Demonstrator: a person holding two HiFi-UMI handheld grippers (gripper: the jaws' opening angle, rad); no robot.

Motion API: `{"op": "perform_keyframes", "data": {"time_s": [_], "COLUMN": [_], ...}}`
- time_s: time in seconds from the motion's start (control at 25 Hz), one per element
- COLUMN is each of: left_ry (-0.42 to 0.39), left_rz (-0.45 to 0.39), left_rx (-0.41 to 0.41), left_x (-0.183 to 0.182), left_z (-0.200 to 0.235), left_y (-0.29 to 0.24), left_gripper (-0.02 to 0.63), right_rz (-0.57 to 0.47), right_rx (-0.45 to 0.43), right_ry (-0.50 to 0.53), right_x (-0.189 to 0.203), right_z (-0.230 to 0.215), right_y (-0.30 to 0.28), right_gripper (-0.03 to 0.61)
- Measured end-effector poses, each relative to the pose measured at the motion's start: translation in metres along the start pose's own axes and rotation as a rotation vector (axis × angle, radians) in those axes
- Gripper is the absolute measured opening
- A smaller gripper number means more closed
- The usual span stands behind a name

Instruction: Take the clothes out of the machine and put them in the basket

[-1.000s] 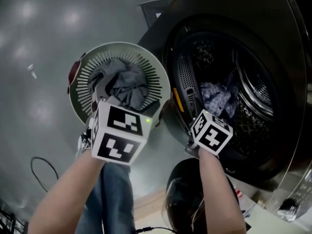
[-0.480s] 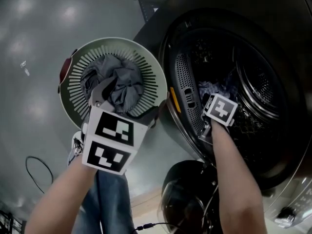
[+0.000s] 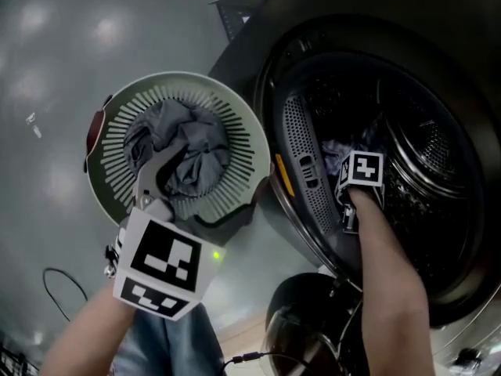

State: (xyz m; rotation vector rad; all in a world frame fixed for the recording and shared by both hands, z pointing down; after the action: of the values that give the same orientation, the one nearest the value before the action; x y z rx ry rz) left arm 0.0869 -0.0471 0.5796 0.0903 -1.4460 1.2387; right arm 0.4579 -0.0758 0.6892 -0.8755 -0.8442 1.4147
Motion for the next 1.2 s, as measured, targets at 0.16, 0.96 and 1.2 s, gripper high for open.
{"op": "perform_keyframes", "data": {"time_s": [0.16,0.96,1.2], "left_ry": [-0.027,-0.047,-0.032], "left_rz": [0.007,0.000,0.013], "left_rx": [0.002,-0.022,-0.051], "left_x": [0.005,-0.029,-0.036], "left_z": [0.005,0.000,-0.003], "left_y": [-0.001,0.051,0.072], "left_gripper": [0.509,0.509,0.509], "right_rz": [-0.002,-0.353,-0.529], "right_rx": [0.017,0.349,0.217], "right_ry": [0.136,0.215,0.078], "right_x": [-0.003,0.004,0.028], "right_z": [0.005,0.010,0.047], "right_y": [-0.010,0.108,0.169], "right_gripper": [0.457,0.094,0.092]}}
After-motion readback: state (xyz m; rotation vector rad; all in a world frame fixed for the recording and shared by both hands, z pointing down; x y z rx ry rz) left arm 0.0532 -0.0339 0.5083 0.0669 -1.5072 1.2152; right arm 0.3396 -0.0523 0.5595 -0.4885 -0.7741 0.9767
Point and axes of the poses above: the fingertips, and each gripper's own axes: y backward along the fingers, z to its left, x out of its underside, the point moved 1 cm from there along y, backward along the fingers, and after that the axes turned 10 degrees about -y, right-handed, at the moved point
